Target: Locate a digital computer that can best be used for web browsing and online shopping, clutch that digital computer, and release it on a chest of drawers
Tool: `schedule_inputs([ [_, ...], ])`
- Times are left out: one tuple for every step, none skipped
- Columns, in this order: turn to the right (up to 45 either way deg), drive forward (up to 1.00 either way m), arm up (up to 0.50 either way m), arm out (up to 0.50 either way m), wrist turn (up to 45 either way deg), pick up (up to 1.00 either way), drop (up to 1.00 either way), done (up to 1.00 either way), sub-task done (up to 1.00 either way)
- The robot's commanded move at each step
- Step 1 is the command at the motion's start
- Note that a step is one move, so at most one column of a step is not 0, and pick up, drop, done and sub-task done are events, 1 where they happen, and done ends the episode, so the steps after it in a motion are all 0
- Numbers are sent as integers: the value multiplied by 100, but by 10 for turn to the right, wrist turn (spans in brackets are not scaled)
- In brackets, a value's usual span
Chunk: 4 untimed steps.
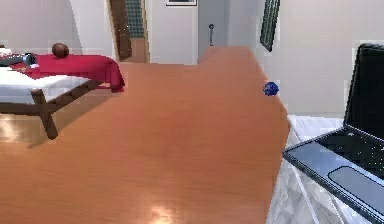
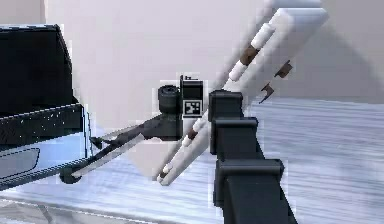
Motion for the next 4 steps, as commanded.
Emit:
schedule_inputs([
  [0,0,0,0,450,0,0,0,0],
  [0,0,0,0,450,0,0,0,0],
  [0,0,0,0,120,0,0,0,0],
  [0,0,-12,0,0,0,0,0,0],
])
